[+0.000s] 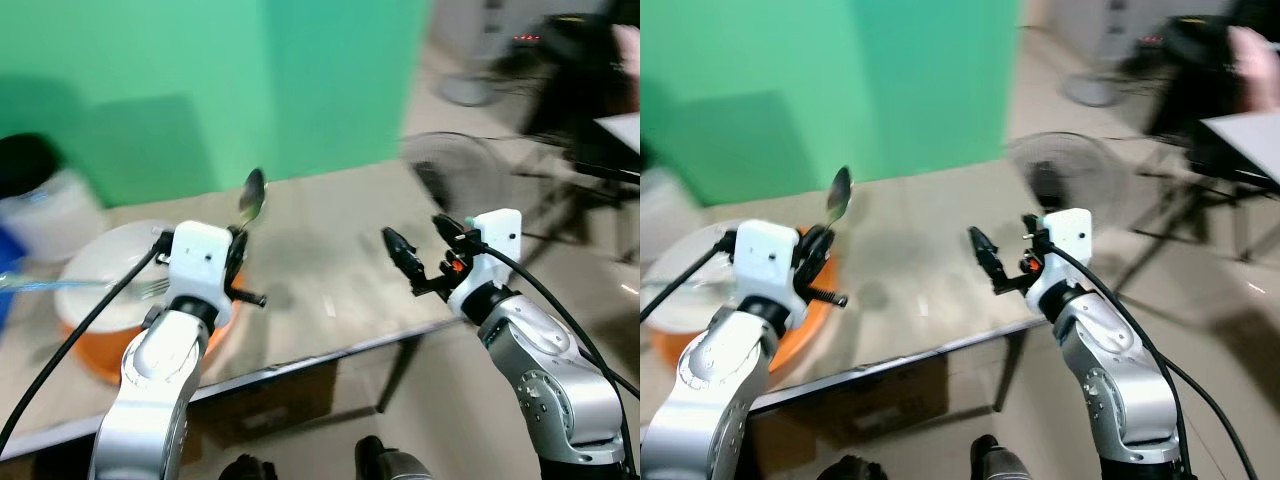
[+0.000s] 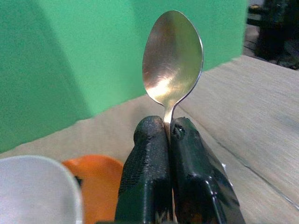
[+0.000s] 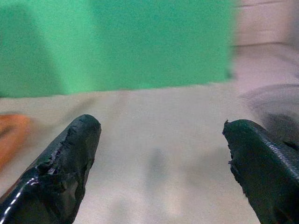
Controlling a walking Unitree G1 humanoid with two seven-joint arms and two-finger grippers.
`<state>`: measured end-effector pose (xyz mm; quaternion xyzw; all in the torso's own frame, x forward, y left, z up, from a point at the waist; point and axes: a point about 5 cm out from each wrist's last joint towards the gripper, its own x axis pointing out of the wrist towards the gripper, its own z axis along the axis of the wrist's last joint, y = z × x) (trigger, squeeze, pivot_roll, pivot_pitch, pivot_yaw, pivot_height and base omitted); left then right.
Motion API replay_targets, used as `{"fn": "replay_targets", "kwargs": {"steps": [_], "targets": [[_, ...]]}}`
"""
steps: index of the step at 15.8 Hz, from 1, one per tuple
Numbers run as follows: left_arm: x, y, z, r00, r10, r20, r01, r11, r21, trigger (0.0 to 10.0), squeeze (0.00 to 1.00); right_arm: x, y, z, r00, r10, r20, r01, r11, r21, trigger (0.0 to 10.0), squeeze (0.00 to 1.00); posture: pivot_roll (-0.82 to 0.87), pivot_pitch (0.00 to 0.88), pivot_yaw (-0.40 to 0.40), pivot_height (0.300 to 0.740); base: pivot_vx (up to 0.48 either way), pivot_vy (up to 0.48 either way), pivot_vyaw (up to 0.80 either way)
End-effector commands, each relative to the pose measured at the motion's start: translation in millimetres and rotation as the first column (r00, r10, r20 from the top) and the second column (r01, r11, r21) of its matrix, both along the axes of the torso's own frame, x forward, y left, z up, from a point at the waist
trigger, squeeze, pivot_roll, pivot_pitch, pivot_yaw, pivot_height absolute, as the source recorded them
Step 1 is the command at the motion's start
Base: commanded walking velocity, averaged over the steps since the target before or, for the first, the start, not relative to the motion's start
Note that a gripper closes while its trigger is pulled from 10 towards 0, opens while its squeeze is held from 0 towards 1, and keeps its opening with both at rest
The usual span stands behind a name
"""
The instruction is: Setting the table
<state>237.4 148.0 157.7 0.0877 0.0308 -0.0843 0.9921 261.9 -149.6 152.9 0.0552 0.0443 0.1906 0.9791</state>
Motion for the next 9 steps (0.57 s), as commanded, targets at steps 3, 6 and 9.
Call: {"fn": "replay_targets", "kwargs": {"steps": [3, 6, 9], "targets": [[-1.3, -1.4, 2.7, 0.999, 0.032, 0.013, -0.032, 0.999, -0.015, 10.0, 0.00, -3.9, -8.9, -5.4, 0.996, -0.080, -0.034, 0.080, 0.997, -0.004, 10.0, 0.00, -0.04, 0.031, 0.090, 0.740, 0.000, 0.000, -0.80], [1.1, -4.6, 3.4, 0.999, 0.033, 0.037, -0.033, 0.999, -0.022, 10.0, 0.00, -7.5, -13.9, -11.5, 0.992, -0.110, -0.058, 0.107, 0.993, -0.054, 10.0, 0.00, -0.05, 0.026, 0.090, 0.740, 0.000, 0.000, -0.80], [1.0, -1.2, 0.3, 0.998, 0.052, 0.042, -0.052, 0.999, -0.006, 10.0, 0.00, -9.0, -10.5, -11.5, 0.994, -0.080, -0.078, 0.077, 0.996, -0.041, 10.0, 0.00, -0.05, 0.022, 0.072, 0.740, 0.000, 0.000, -0.80]]}}
